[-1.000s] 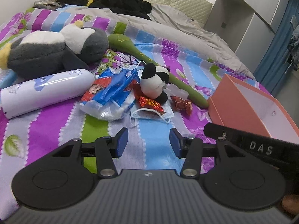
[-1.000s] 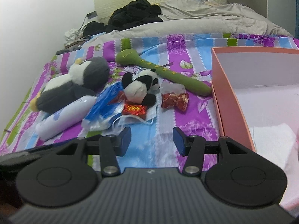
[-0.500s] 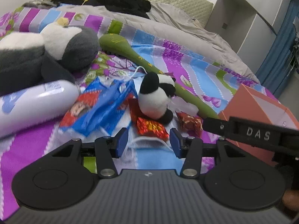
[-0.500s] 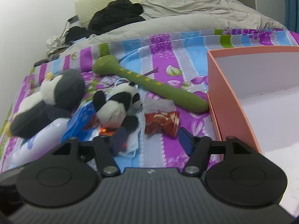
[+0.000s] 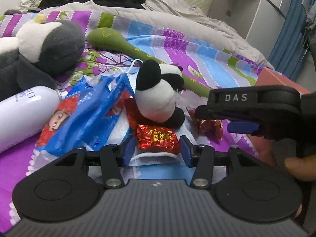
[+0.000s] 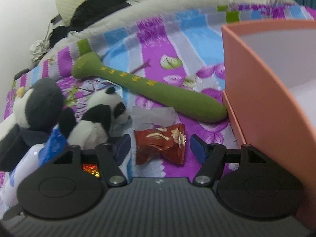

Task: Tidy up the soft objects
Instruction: 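Grasp the brown candy wrapper with the right tool while the left tool reaches the red packet, then grasp the red tea packet with the left tool while the right tool holds the candy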

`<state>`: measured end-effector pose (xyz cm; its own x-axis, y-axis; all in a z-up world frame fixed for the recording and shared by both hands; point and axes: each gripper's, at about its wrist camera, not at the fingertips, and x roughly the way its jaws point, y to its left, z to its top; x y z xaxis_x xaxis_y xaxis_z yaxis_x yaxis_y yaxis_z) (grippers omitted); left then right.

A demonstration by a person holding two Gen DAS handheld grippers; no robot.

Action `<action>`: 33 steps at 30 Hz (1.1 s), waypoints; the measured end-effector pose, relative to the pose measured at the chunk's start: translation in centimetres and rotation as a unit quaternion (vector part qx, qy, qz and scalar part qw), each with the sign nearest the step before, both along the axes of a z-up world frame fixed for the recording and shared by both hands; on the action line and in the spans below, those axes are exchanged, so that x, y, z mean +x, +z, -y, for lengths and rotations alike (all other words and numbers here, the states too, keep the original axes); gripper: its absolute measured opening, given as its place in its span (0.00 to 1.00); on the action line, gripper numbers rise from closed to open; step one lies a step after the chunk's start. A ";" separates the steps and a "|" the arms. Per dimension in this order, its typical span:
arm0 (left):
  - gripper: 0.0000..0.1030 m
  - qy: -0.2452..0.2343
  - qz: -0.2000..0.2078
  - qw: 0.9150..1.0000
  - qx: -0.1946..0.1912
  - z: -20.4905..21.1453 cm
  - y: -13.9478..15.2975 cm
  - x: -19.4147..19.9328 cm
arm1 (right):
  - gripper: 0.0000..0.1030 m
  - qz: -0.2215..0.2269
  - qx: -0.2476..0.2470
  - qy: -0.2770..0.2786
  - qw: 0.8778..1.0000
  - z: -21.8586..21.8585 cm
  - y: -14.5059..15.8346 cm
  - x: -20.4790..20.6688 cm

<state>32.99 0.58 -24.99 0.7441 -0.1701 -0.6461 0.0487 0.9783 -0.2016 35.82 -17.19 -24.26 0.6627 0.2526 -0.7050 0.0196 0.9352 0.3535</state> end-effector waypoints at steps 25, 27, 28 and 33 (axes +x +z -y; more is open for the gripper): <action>0.27 0.022 -0.009 0.999 -0.038 0.0 1.4 -2.5 | 0.55 0.010 0.003 0.005 1.000 0.1 0.9 -2.5; 0.25 0.025 -0.009 0.999 -0.041 -0.2 1.7 -3.2 | 0.55 0.013 0.001 0.009 1.000 0.0 1.3 -3.2; 0.24 0.027 -0.010 0.999 -0.043 -0.3 1.9 -3.6 | 0.55 0.014 0.000 0.011 1.000 -0.1 1.4 -3.5; 0.23 0.033 -0.014 0.998 -0.049 -0.7 2.7 -5.8 | 0.55 0.020 0.000 0.017 1.000 -0.2 2.3 -5.4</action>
<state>27.18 1.32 -22.28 0.7381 -0.1854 -0.6487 -0.0215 0.9546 -0.2973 30.41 -17.02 -21.93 0.6812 0.2753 -0.6783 -0.0267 0.9353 0.3528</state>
